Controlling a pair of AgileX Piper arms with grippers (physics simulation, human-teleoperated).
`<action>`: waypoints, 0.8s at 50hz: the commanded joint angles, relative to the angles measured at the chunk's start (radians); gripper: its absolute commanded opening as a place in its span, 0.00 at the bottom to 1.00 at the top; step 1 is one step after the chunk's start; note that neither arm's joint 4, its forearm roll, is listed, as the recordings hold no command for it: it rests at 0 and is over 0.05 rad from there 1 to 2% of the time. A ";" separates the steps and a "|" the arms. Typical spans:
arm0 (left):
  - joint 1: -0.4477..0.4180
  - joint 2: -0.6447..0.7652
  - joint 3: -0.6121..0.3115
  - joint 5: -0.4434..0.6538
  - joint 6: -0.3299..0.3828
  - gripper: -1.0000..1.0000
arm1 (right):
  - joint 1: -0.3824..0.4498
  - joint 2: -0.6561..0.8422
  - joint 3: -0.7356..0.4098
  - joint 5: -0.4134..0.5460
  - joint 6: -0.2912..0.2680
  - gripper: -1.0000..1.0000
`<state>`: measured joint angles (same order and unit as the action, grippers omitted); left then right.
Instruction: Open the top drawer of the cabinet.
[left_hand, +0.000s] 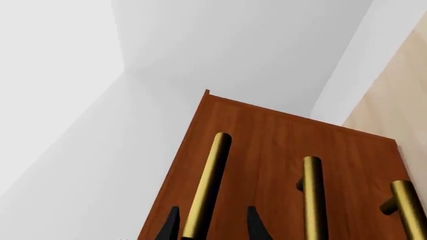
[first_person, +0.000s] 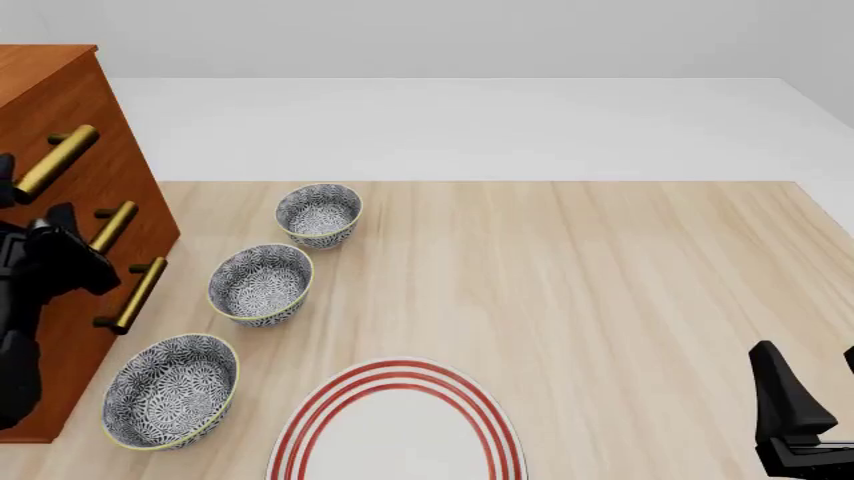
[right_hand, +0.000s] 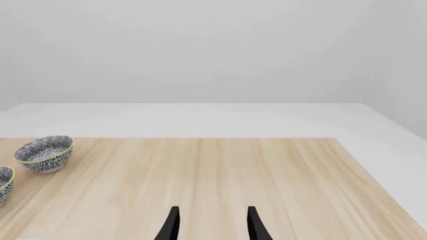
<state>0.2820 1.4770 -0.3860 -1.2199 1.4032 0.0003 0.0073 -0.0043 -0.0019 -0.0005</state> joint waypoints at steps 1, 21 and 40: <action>0.013 0.012 -0.009 0.000 -0.008 1.00 | 0.000 0.000 0.000 0.000 0.000 1.00; 0.020 -0.007 0.003 0.000 -0.005 0.00 | 0.000 0.000 0.000 0.000 0.000 1.00; -0.002 -0.011 0.023 0.000 0.009 0.00 | 0.000 0.000 0.000 0.000 0.000 1.00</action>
<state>0.2903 1.4541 -0.3944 -1.2201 1.4004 0.0003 0.0073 -0.0043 -0.0019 -0.0005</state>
